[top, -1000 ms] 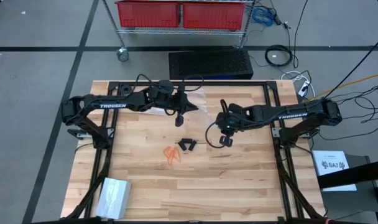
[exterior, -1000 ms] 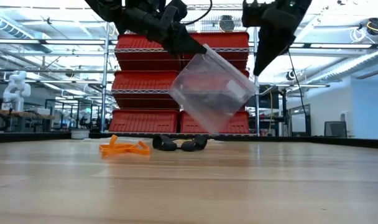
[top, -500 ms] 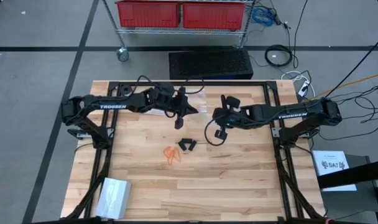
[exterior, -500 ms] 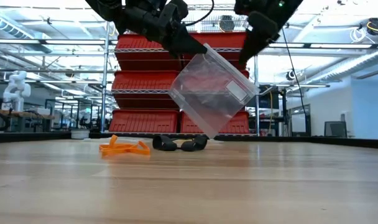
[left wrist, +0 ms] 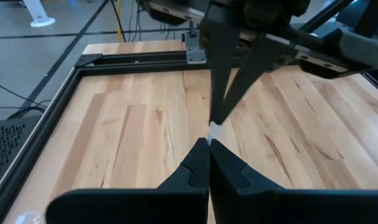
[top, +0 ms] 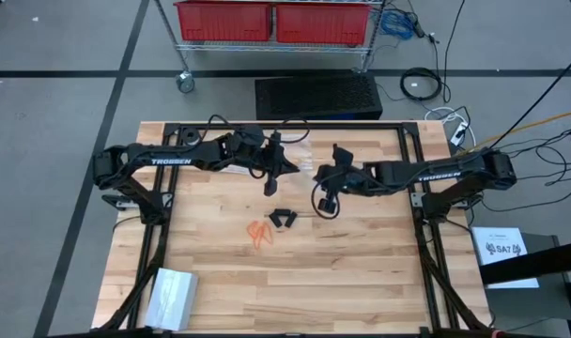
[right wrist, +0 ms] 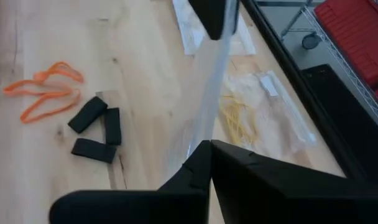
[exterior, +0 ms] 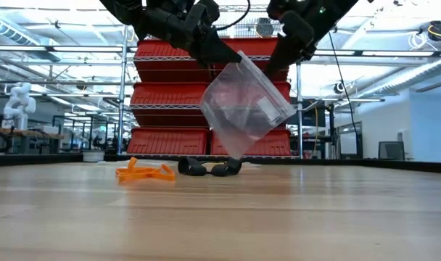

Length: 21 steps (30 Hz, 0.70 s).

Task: Sort rubber bands
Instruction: Open the right transparent zip bag

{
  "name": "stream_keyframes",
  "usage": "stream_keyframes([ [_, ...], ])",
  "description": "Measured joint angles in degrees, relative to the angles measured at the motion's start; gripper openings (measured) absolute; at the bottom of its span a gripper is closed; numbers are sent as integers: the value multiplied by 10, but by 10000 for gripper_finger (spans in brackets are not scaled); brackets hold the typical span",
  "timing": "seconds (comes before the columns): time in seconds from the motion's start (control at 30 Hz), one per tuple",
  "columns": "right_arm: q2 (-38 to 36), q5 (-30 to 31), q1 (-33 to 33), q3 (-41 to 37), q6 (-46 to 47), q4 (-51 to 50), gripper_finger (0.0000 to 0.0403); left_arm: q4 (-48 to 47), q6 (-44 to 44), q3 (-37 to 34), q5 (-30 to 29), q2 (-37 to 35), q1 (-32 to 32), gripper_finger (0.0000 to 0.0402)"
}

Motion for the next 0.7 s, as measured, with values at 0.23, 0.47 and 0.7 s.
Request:
stream_keyframes([
  [0.23,0,-14,-1,-8,-5,42,0,-1,0,0,0,0,0,0],
  [0.47,0,-24,1,-8,8,41,0,-11,0,0,-14,1,0,0],
  [0.7,3,-15,-3,-8,7,35,0,-12,0,0,-15,1,0,0],
])
